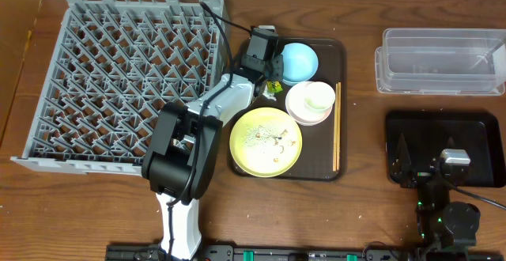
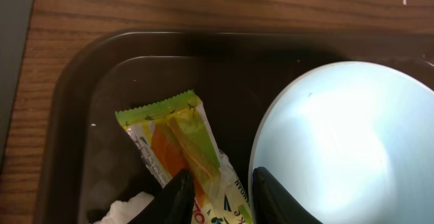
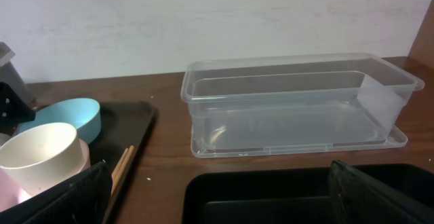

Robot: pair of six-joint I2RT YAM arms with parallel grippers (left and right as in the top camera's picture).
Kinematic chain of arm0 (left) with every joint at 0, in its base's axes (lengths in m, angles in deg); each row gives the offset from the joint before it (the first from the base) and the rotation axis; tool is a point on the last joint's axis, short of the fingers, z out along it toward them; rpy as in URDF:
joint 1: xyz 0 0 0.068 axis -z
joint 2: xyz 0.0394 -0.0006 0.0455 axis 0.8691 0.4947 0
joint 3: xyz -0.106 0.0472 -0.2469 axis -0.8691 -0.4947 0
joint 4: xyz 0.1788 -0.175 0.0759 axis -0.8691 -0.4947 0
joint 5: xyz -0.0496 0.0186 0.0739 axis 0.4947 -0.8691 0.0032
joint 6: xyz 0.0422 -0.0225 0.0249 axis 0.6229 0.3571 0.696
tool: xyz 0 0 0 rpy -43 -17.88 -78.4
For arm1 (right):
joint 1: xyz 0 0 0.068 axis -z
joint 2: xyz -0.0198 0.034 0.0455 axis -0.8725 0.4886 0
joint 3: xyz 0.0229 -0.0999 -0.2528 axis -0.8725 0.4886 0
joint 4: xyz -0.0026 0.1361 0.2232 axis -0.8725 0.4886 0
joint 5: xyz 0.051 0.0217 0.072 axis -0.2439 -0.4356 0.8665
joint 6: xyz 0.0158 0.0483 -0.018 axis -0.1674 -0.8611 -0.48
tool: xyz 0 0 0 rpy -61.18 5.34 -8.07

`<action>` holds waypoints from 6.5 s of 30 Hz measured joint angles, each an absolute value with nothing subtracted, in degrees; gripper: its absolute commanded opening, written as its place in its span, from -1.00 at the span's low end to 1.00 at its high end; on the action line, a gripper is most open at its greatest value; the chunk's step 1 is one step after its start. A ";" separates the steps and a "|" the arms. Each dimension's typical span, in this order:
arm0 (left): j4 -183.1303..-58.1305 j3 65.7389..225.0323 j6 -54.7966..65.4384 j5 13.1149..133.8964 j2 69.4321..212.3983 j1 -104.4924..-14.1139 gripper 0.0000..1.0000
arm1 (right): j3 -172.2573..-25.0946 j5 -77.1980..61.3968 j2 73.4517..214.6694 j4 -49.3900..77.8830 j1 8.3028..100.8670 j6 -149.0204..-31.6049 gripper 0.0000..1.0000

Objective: Sort waste into correct bins and load items into the dishwasher

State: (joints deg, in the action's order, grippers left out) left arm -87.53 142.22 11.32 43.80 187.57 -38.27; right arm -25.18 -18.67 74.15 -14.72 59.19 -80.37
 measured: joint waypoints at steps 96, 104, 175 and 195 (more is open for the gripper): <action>-105.67 140.62 17.37 51.08 179.20 -15.73 0.30 | -25.18 -18.67 74.15 -14.72 59.19 -80.37 0.99; -105.36 140.64 17.18 50.05 179.20 -15.71 -0.35 | -25.18 -18.67 74.15 -14.72 59.19 -80.37 0.99; -106.81 140.53 22.07 50.08 179.79 -16.26 -0.63 | -25.18 -18.67 74.15 -14.72 59.19 -80.37 0.99; -107.26 140.53 12.35 50.25 162.46 -19.36 -0.85 | -25.18 -18.67 74.15 -14.72 59.19 -80.37 0.99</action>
